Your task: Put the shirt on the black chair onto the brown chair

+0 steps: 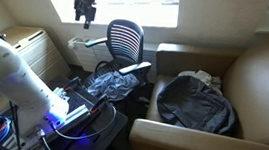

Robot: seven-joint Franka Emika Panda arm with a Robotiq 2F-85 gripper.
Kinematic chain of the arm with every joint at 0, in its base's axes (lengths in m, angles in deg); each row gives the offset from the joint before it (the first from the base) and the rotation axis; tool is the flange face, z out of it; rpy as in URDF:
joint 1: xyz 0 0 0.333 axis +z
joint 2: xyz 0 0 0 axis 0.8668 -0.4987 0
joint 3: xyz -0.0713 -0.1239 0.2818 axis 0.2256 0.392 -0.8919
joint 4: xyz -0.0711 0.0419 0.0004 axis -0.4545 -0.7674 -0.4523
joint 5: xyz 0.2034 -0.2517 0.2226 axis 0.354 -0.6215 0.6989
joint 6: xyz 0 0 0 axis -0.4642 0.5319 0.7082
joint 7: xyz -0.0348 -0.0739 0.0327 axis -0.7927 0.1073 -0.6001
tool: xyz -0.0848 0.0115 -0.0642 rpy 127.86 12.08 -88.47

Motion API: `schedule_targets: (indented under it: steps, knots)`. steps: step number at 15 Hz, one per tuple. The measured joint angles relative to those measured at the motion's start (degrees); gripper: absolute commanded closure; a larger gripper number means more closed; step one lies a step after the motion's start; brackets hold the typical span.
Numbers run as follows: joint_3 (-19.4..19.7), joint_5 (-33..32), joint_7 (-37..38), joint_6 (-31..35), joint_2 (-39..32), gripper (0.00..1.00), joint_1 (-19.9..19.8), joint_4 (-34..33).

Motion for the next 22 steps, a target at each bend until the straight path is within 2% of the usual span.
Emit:
schedule_targets:
  steps: [2,4,7,9,12,14,18,22]
  knots:
    - [-4.6,0.0,8.2,1.9,-4.0,0.0,2.4,1.1]
    - [-8.6,-0.2,18.0,7.5,-8.4,0.0,5.1,1.0]
    - [-12.9,-5.1,32.3,16.7,-16.0,0.0,10.2,-3.6]
    - [-13.6,-10.4,40.5,16.6,-21.3,0.0,13.4,-10.2]
    - [-13.6,-10.9,41.2,10.0,-26.5,0.0,14.9,-19.0]
    - [-13.3,-10.8,41.9,10.2,-27.1,0.0,14.9,-20.1]
    - [-12.9,-5.1,49.6,20.3,-28.8,0.0,15.0,-20.3]
    - [-11.6,-4.6,60.1,35.9,-37.1,0.0,16.9,-21.6]
